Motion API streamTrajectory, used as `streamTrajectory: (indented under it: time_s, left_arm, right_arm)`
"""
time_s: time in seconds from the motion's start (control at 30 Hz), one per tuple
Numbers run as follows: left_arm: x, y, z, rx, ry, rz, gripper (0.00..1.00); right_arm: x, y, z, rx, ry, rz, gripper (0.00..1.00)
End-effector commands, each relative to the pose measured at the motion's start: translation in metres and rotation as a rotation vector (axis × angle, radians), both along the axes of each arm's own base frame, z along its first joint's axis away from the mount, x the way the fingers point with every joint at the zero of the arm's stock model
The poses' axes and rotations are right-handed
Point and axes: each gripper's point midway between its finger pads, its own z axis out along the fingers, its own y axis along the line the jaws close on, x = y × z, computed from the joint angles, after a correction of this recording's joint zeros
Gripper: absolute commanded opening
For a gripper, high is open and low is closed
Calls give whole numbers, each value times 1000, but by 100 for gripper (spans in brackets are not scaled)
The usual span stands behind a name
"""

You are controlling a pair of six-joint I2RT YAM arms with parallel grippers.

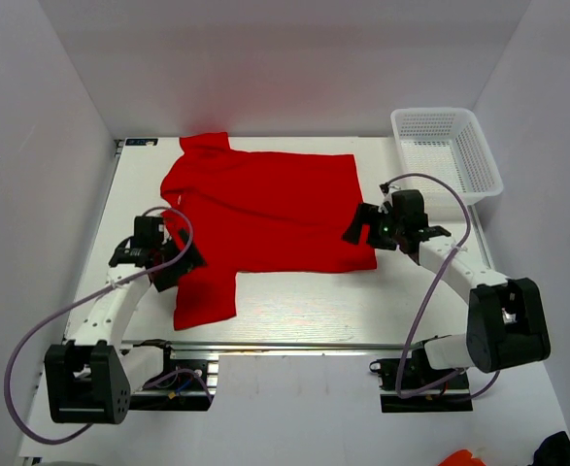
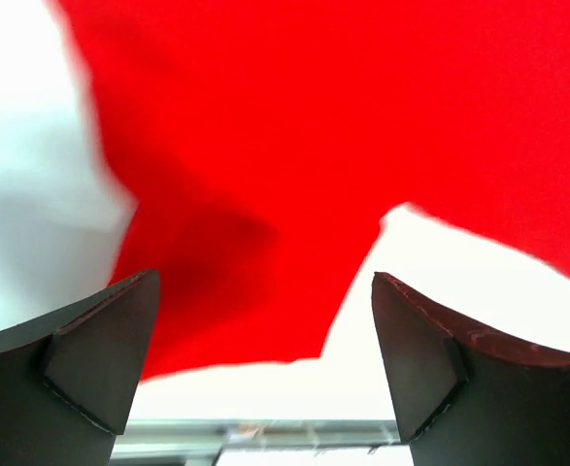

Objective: Fold and stack the t-shirts
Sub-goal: Grap the side of the flattened tshirt closest away from the robot with both arms

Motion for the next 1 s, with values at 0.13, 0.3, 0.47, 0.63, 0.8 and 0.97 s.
streamTrajectory:
  time_s: [0.13,0.3,0.47,0.63,0.8,0.97]
  left_arm:
    - [-53,13,-18,37,175,156,99]
    - [-71,9,-26,5,210,214,99]
    - [-84,7,-37,-11,256,254,99]
    - [-89,5,-48,13,311,238,98]
    - [-96,9,-72,65,387,232,88]
    - [-96,8,-79,73,401,214,69]
  right_arm:
    - [1,3,20,46,-106,-1,90]
    - [-1,0,13,34,-89,-2,90]
    - [-1,2,10,37,-80,8,90]
    - [-2,0,10,31,-89,-2,90]
    - [-5,0,7,33,-80,-4,90]
    - [-7,-2,6,29,-77,-7,90]
